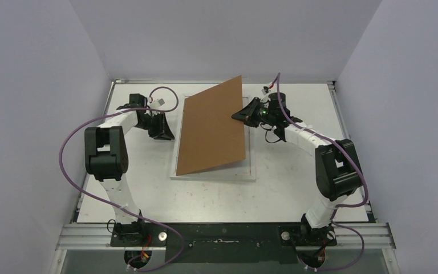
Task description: Put the photo into the frame
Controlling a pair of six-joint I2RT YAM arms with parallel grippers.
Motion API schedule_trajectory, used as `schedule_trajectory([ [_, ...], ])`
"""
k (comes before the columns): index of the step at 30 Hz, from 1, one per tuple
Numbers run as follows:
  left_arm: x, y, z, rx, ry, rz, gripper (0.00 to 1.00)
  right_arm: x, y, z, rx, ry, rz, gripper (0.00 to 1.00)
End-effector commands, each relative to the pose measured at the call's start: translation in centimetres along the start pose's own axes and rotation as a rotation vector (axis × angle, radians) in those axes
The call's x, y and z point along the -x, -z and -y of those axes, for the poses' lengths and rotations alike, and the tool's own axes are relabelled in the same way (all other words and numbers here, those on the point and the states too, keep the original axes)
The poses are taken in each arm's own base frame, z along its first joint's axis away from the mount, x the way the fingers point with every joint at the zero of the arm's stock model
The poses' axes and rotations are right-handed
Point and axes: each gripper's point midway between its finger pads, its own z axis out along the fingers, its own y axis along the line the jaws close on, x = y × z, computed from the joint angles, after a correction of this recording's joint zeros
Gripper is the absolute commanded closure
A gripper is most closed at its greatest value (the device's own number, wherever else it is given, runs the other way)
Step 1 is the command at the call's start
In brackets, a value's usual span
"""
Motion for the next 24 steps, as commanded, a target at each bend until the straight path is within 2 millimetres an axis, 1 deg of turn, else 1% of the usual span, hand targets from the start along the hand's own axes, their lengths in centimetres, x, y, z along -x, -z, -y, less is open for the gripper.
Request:
schedule_trajectory([
  [1, 0.4, -0.6, 0.2, -0.008, -0.037, 0.011, 0.8, 2.3, 0.4, -3.8, 0.113, 0.097, 0.051, 0.95],
  [10, 0.1, -1.2, 0.1, -0.012, -0.036, -0.005, 0.78, 3.4, 0.9, -4.3, 0.125, 0.113, 0.076, 0.95],
  [15, 0.0, -1.4, -0.1, -0.012, -0.034, -0.012, 0.78, 3.6, 0.9, -4.7, 0.143, 0.113, 0.091, 0.95],
  [18, 0.0, -1.6, -0.2, -0.013, -0.03, -0.015, 0.78, 3.8, 1.0, -5.6, 0.189, 0.098, 0.099, 0.95],
  [24, 0.0, -1.7, -0.3, -0.01, -0.025, -0.016, 0.79, 4.5, 1.7, -8.3, 0.278, 0.089, 0.124, 0.95],
])
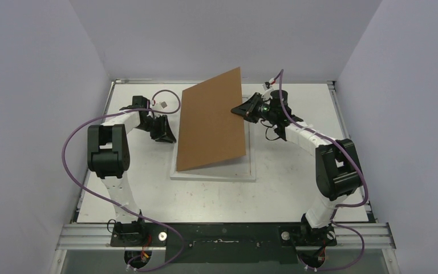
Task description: Put the photo into the frame
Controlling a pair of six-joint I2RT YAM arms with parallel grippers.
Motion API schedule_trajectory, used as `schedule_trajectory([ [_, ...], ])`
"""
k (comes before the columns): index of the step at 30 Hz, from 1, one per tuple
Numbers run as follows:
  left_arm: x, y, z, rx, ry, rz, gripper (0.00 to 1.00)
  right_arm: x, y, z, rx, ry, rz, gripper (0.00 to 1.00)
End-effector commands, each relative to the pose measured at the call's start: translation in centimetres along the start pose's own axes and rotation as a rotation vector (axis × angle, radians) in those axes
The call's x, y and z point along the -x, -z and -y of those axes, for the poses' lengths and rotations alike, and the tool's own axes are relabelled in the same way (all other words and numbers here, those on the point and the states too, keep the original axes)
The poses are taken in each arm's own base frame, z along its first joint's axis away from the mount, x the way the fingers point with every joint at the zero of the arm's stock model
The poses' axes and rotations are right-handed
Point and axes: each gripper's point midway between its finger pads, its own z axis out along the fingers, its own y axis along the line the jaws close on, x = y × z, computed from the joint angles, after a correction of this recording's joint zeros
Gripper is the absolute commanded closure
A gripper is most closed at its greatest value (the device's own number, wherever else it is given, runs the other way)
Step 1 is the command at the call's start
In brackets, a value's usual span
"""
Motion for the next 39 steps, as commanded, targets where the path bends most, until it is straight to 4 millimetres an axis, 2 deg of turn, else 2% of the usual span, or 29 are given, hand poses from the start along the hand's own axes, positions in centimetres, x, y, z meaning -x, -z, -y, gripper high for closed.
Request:
schedule_trajectory([
  [1, 0.9, -0.4, 0.1, -0.012, -0.033, 0.026, 0.79, 3.1, 1.1, -7.0, 0.212, 0.09, 0.092, 0.95],
  [6, 1.1, -0.3, 0.4, -0.019, -0.024, 0.039, 0.8, 3.5, 1.2, -6.4, 0.174, 0.09, 0.121, 0.95],
  [15, 1.0, -0.1, 0.8, -0.033, -0.027, 0.036, 0.8, 2.4, 0.8, -4.3, 0.14, 0.077, 0.114, 0.95],
  [30, 1.0, 0.4, 0.9, -0.041, -0.031, 0.043, 0.81, 1.8, 0.7, -2.2, 0.087, 0.084, 0.119, 0.95],
  [39, 0.8, 0.0, 0.2, -0.026, -0.017, 0.039, 0.88, 1.1, 1.0, -1.5, 0.054, 0.093, 0.093, 0.95],
])
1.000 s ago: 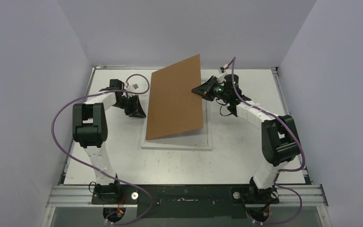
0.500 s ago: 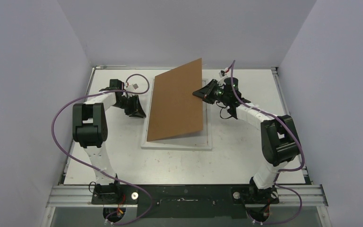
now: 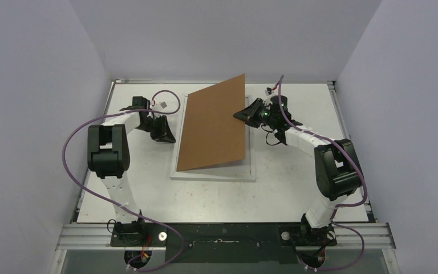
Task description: Put the photo into the frame
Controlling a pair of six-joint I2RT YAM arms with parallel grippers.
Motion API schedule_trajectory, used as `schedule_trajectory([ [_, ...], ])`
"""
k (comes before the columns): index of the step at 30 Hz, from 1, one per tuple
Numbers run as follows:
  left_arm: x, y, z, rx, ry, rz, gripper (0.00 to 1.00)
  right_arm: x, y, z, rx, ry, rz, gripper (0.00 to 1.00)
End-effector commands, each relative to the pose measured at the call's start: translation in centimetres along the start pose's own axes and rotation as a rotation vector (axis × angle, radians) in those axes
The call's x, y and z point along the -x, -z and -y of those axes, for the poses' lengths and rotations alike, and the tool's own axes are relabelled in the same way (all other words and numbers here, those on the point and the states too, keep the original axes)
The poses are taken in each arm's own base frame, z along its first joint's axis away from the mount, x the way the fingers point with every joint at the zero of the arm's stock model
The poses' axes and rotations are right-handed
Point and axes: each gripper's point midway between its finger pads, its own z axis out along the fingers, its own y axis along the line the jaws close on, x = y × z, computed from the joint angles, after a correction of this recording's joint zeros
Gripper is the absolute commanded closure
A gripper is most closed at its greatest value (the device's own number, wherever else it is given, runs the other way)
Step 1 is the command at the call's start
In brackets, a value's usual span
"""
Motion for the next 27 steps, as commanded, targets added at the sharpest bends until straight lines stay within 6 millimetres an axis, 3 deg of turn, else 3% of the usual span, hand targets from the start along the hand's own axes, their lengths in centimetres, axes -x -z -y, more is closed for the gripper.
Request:
schedule_trajectory([
  [1, 0.8, 0.2, 0.3, -0.023, -0.025, 0.033, 0.88, 1.7, 1.2, -3.9, 0.1, 0.099, 0.057, 0.95],
  [9, 0.6, -0.2, -0.1, -0.022, -0.019, 0.024, 0.92, 1.6, 0.5, -3.8, 0.101, 0.096, 0.029, 0.95],
  [27, 0.5, -0.5, 0.0, -0.031, -0.017, 0.019, 0.93, 0.9, 1.0, -4.9, 0.134, 0.106, -0.002, 0.95],
])
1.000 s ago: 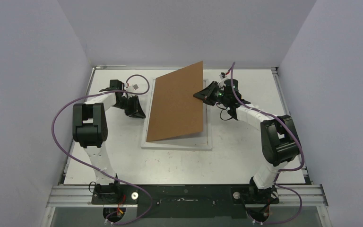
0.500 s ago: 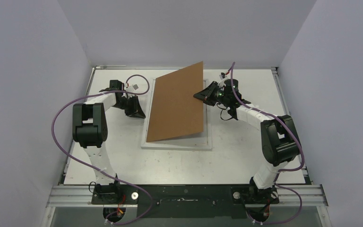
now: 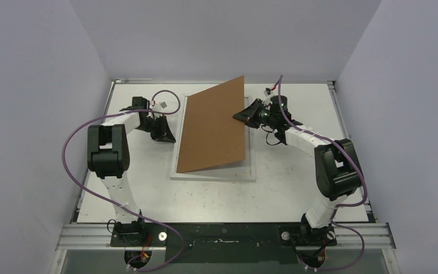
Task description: Put the photo into the frame
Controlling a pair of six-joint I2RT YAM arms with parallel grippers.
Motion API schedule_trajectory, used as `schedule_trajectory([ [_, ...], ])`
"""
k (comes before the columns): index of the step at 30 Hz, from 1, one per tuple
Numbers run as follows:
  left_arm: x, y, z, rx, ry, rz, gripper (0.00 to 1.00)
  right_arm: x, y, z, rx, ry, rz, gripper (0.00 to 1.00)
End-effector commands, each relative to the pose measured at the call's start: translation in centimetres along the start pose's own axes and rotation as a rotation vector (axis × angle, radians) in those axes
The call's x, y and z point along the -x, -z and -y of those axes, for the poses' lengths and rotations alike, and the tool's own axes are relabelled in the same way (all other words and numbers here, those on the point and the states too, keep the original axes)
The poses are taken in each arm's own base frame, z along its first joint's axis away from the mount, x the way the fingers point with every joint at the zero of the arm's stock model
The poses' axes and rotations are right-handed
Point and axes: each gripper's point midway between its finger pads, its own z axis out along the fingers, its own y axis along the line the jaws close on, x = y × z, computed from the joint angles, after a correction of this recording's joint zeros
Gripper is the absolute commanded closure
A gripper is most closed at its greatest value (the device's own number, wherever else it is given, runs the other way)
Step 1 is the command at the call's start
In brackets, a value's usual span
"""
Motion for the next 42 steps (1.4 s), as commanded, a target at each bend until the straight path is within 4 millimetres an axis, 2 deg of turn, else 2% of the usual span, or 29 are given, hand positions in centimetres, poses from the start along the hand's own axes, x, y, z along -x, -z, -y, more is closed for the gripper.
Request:
schedule_trajectory([
  [1, 0.5, -0.4, -0.2, -0.011, -0.016, 0.015, 0.94, 1.5, 0.9, -4.9, 0.127, 0.108, 0.031, 0.95],
  [12, 0.4, -0.8, -0.1, -0.013, -0.017, 0.005, 0.94, 1.2, 0.0, -3.8, 0.093, 0.117, 0.001, 0.95],
  [17, 1.0, -0.6, -0.5, 0.018, -0.034, 0.035, 0.97, 1.0, -0.5, -3.8, 0.115, 0.128, -0.019, 0.95],
  [24, 0.4, -1.1, -0.7, 0.01, -0.029, 0.002, 1.0, 0.9, -1.2, -3.8, 0.105, 0.134, -0.021, 0.95],
  [30, 0.1, -1.2, -0.6, 0.001, -0.029, -0.007, 1.0, 0.2, -1.6, -3.1, 0.065, 0.149, -0.034, 0.95],
  [33, 0.2, -1.1, -0.6, -0.001, -0.033, -0.005, 1.0, -0.4, -1.7, -1.7, -0.006, 0.188, -0.063, 0.94],
  [39, 0.1, -1.0, -0.4, -0.007, -0.033, -0.007, 1.0, -1.3, -1.5, 2.2, -0.195, 0.278, -0.148, 0.85],
  [42, 0.2, -1.0, -0.3, -0.014, -0.034, -0.004, 1.0, -1.7, -1.6, 3.8, -0.286, 0.335, -0.191, 0.73],
])
